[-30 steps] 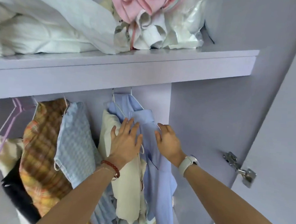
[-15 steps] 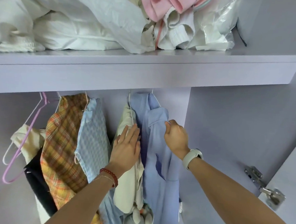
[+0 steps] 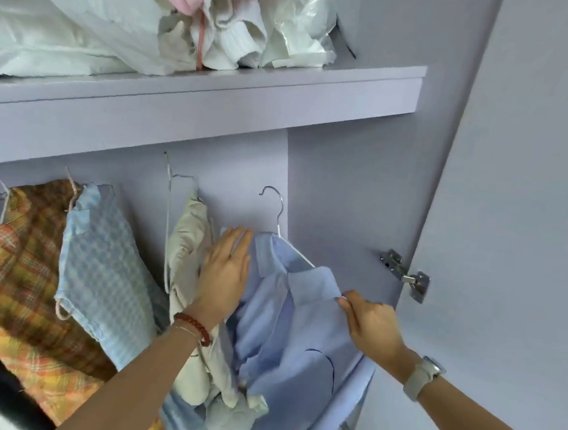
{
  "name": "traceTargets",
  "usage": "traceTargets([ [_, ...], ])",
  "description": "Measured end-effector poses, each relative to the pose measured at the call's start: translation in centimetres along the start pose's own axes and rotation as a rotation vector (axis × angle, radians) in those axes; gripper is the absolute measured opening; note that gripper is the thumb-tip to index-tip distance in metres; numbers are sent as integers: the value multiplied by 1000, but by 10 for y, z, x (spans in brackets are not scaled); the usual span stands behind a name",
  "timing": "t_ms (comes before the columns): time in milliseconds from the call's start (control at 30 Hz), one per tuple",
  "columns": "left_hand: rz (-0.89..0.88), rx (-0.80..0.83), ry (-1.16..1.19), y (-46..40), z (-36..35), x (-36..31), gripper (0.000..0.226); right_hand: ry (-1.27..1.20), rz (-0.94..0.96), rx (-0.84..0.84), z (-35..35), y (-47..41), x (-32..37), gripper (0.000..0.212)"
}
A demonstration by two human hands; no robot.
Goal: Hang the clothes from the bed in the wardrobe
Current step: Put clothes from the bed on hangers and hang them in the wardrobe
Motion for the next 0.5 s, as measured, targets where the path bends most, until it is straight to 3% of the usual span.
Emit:
traceTargets([
  [100, -56, 184, 81, 19, -35, -33, 43, 61, 44, -10, 48, 36, -29, 63],
  [233, -240, 245, 296, 54, -48, -99, 40, 186, -26, 83, 120, 96, -55, 57],
  [300, -239, 348, 434, 83, -51, -129, 35, 211, -173, 176, 156, 134, -63, 37],
  [400, -219, 464, 632, 133, -51, -172, 27, 245, -461, 183, 209, 192, -66, 14],
  [500, -305, 550, 752, 178, -37, -227, 37, 240, -609, 160, 253, 242, -43, 43],
])
Point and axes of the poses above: each hand's wrist, its own y-axis away from the middle knuckle, its own z-axis out of the back of the hand, x = y × z, the point moved 5 cm from there along -y, towards the middle knuckle, and after that the axes turned 14 degrees about -x, right-handed, at the moved point
